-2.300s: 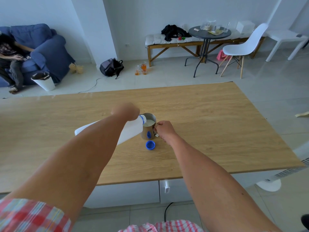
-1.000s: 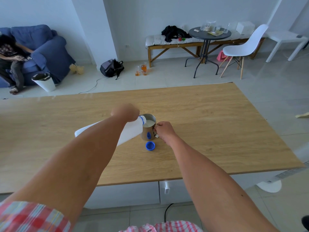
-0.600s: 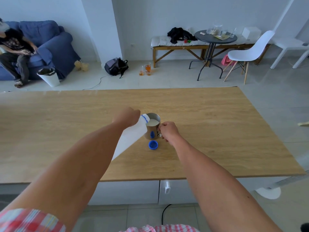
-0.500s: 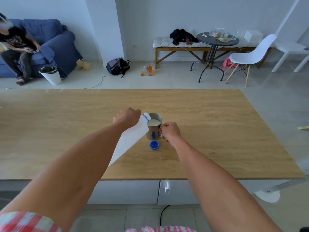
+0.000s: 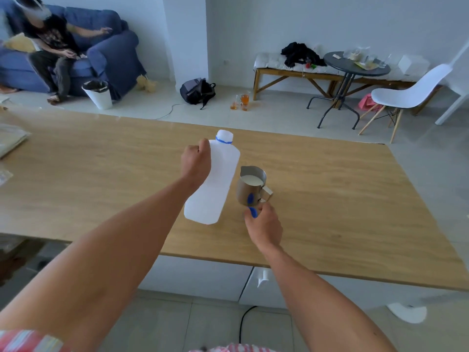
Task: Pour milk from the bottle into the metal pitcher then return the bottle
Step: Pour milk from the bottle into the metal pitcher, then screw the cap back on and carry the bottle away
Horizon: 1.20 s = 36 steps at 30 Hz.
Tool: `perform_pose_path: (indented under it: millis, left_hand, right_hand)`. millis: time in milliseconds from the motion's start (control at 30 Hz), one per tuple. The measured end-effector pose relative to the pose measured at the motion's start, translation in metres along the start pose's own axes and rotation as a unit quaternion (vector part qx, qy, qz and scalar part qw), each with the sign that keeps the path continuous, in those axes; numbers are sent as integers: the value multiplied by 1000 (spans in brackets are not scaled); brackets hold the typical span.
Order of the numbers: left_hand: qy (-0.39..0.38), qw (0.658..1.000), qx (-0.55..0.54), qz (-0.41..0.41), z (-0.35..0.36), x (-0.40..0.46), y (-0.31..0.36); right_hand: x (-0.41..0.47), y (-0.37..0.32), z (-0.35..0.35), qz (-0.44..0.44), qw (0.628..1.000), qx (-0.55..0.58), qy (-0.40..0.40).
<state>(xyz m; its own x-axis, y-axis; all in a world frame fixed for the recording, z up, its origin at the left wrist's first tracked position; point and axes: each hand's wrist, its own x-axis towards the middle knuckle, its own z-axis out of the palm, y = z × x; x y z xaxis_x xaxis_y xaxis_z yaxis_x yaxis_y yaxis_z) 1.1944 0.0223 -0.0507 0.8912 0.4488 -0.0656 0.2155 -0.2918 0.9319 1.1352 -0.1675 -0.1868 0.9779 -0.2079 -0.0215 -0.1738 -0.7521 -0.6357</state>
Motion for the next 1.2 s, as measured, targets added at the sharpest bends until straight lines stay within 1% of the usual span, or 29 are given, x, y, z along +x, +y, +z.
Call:
perform_pose_path:
  millis: [100, 267, 367, 500, 533, 567, 600, 633, 700, 767, 867, 933, 1033, 1133, 1200]
  left_hand:
    - [-5, 999, -51, 16, -1, -5, -14]
    - [41, 995, -89, 31, 4, -18, -29]
    - [57, 992, -112, 25, 8, -26, -32]
    - [71, 987, -144, 15, 8, -28, -33]
    - [74, 987, -145, 15, 8, -27, -33]
    - [60, 986, -157, 18, 1, -26, -36]
    - [41, 985, -163, 26, -4, -26, -39]
    - [38, 986, -159, 31, -2, -26, -40]
    - [37, 986, -157, 32, 1, -26, -42]
    - [35, 988, -150, 32, 0, -25, -45]
    - [25, 990, -132, 40, 0, -25, -48]
    - [22, 990, -133, 40, 0, -25, -50]
    - [14, 990, -135, 49, -1, -25, -50]
    - [4, 989, -137, 56, -3, -24, -49]
    - [0, 989, -142, 51, -3, -23, -50]
  right_hand:
    - [0, 1, 10, 25, 999, -38, -27]
    - [6, -1, 17, 52, 995, -79, -40]
    - [9, 1, 14, 57, 994, -82, -41]
    - [8, 2, 13, 30, 997, -59, -31]
    - [7, 1, 14, 23, 998, -42, -27]
    - [-2, -5, 14, 21, 1000, -19, -9]
    - [-12, -11, 13, 19, 1000, 12, 7]
    - [-14, -12, 11, 14, 998, 57, 13]
    - [-18, -12, 8, -17, 991, 133, 24]
    - [-21, -20, 4, -78, 980, 175, 59]
    - [-13, -48, -17, -155, 947, 246, 139]
    - [-5, -76, -35, -168, 923, 305, 160]
    - [6, -116, -53, -188, 906, 345, 158]
    - [16, -145, -58, -244, 906, 318, 136]
    - [20, -155, -55, -264, 912, 291, 115]
